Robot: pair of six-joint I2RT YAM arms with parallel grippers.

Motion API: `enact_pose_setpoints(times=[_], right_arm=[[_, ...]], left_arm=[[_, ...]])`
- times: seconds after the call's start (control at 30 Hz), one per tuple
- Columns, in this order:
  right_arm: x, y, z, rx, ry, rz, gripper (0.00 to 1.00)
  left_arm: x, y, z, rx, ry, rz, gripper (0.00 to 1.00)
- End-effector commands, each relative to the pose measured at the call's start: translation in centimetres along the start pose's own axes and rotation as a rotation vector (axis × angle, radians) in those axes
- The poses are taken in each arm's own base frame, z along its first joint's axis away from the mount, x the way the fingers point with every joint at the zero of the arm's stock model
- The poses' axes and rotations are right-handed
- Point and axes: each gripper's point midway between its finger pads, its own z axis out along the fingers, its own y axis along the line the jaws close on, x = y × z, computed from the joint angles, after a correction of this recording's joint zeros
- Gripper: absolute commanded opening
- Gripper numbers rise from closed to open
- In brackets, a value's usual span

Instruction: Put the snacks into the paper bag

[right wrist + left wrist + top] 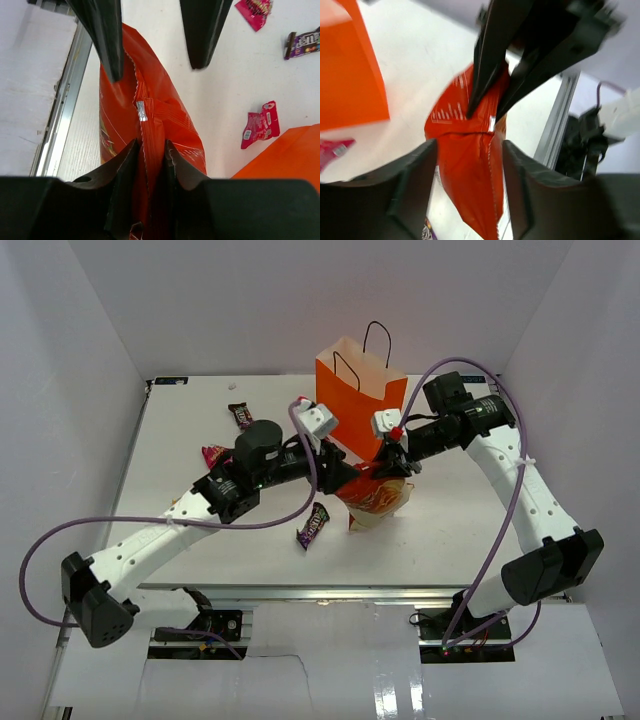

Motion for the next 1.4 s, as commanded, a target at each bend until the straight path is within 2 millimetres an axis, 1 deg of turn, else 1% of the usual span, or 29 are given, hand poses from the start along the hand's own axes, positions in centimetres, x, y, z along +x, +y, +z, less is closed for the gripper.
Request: enact_pose_setpoints(times=[0.0,0.03,0.07,0.23,0.3,0.33,0.37,0.4,0.43,0.47,0.5,0.53,0.57,0.6,0.67,0.7,0.73,0.77,0.8,0.83,0.87,0.9,0.97,1.0,1.1,1.2,1.3,1.33,1.37], right_arm=[[-4.4,-0.4,-1.1,0.062,-0.113,-0.048,0.08],[-5.1,-0.3,-1.3,0.070,-0.129,-0.056,0.08],[-5.4,-0.3,-1.4,0.078,-0.139,-0.034,0.08],[-8.1,-1.7,-2.5,0.149,-0.201,-0.048,0.08],[-8.9,-2.2,-2.9,0.174,-0.218,-0.021,0.08],[-9.9,-3.0,-3.5,0.205,-0.230,-0.051,0.08],[-10.6,-3.3,-3.9,0.220,-0.242,-0.051,0.08],[-11.3,-3.5,-4.2,0.231,-0.259,-0.004,0.08],[-12.4,-4.6,-5.0,0.274,-0.276,-0.025,0.08],[-14.0,-5.1,-6.0,0.303,-0.300,-0.047,0.08],[-15.0,-5.5,-6.7,0.327,-0.318,-0.051,0.08],[-15.7,-6.3,-7.4,0.358,-0.338,0.006,0.08],[-18.0,-7.1,-8.9,0.407,-0.378,-0.047,0.08],[-18.9,-7.6,-9.7,0.430,-0.400,-0.049,0.08],[-21.4,-8.7,-11.6,0.484,-0.470,-0.059,0.08],[-21.9,-9.5,-12.4,0.517,-0.492,-0.054,0.08],[-22.7,-10.0,-13.0,0.536,-0.520,-0.054,0.08],[-24.8,-10.1,-14.4,0.562,-0.579,-0.073,0.08],[-24.9,-11.6,-15.1,0.597,-0.604,-0.043,0.08],[-25.6,-12.2,-15.8,0.616,-0.630,-0.043,0.08],[-28.0,-11.9,-17.4,0.639,-0.690,-0.082,0.08],[-27.8,-13.8,-18.2,0.687,-0.713,-0.055,0.08],[-29.1,-14.7,-20.0,0.730,-0.783,-0.051,0.08],[-29.6,-15.6,-20.9,0.773,-0.814,-0.055,0.08],[-29.8,-17.6,-22.4,0.872,-0.860,-0.066,0.08],[-28.1,-19.9,-23.0,0.957,-0.852,-0.049,0.08],[-25.4,-21.6,-22.4,0.974,-0.822,0.009,0.08],[-23.5,-22.5,-21.4,0.973,-0.797,0.049,0.08],[-22.9,-22.4,-21.4,0.986,-0.787,0.054,0.08]], left_arm=[[-8.1,-1.2,-4.2,-0.040,-0.298,0.032,0.67],[-8.9,-1.1,-4.8,-0.060,-0.334,0.023,0.71],[-9.2,-1.0,-5.2,-0.070,-0.356,0.023,0.72],[-11.5,-0.6,-8.2,-0.145,-0.457,0.022,0.73],[-11.8,0.4,-9.2,-0.213,-0.490,0.013,0.73],[-12.4,0.4,-10.4,-0.231,-0.523,0.013,0.73],[-12.8,1.5,-11.4,-0.309,-0.555,0.000,0.73],[-12.6,2.0,-12.0,-0.339,-0.570,-0.003,0.73],[-12.6,2.3,-12.8,-0.370,-0.590,-0.007,0.73],[-13.1,2.3,-14.5,-0.395,-0.632,-0.013,0.73],[-13.3,3.0,-15.7,-0.450,-0.665,-0.024,0.73],[-12.6,3.5,-16.1,-0.477,-0.666,-0.028,0.73],[-12.8,3.4,-17.6,-0.497,-0.699,-0.030,0.73],[-12.3,4.2,-18.3,-0.552,-0.703,-0.044,0.75],[-10.9,4.9,-18.7,-0.592,-0.686,-0.052,0.77],[-10.2,5.2,-19.2,-0.616,-0.680,-0.064,0.78],[-9.2,5.5,-18.9,-0.624,-0.655,-0.070,0.79],[-8.6,5.6,-18.7,-0.626,-0.643,-0.074,0.79],[-7.8,5.8,-18.4,-0.625,-0.620,-0.091,0.79],[-7.2,5.9,-18.0,-0.624,-0.601,-0.100,0.80],[-6.5,6.0,-17.5,-0.620,-0.586,-0.108,0.80],[-5.4,6.2,-16.8,-0.621,-0.544,-0.118,0.80],[-4.4,6.2,-15.9,-0.598,-0.526,-0.150,0.81],[-4.1,6.2,-15.6,-0.592,-0.521,-0.157,0.80],[-2.7,6.1,-14.3,-0.562,-0.494,-0.191,0.81],[-2.0,5.9,-13.1,-0.532,-0.478,-0.217,0.81],[-1.0,6.1,-12.2,-0.525,-0.445,-0.239,0.81],[-0.7,6.0,-12.1,-0.522,-0.439,-0.242,0.81],[-0.6,6.1,-11.9,-0.518,-0.435,-0.249,0.81]])
